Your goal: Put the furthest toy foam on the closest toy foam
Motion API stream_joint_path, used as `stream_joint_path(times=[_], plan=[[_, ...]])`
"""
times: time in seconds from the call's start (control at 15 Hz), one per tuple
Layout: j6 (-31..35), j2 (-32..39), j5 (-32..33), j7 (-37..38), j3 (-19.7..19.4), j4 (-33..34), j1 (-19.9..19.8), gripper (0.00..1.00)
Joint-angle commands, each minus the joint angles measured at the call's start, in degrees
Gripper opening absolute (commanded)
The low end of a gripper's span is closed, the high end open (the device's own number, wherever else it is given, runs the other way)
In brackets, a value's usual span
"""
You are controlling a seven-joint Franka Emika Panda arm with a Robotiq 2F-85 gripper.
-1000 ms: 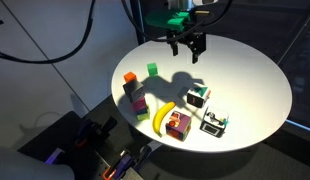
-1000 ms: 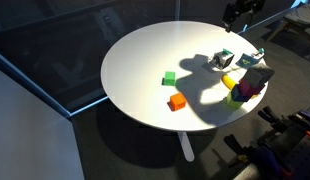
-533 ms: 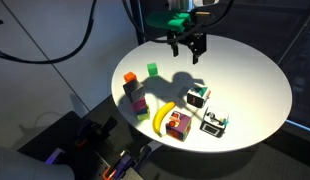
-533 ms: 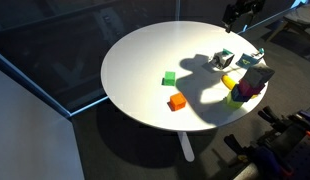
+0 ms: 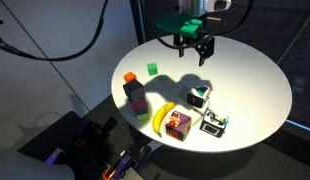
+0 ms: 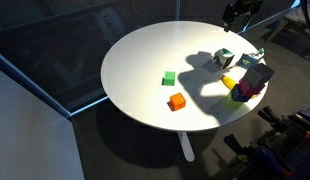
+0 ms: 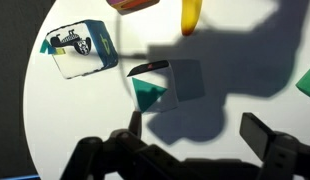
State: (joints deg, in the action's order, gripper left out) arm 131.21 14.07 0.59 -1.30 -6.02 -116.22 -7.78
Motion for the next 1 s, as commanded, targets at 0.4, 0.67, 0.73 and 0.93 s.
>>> stream_joint_path(times=[0.4,0.67,0.73,0.93], plan=[[0.5,7.7,-4.2,-10.0,0.2,5.3,-3.2,1.0],[1.2,10.6,-4.0,-9.7,0.2,6.5,-3.8,1.0],[1.8,11.3,-4.1,-9.8,0.3,6.5,-4.0,1.0],[3.4,13.1,-4.2,-11.1,0.7,7.0,-4.5,1.0]])
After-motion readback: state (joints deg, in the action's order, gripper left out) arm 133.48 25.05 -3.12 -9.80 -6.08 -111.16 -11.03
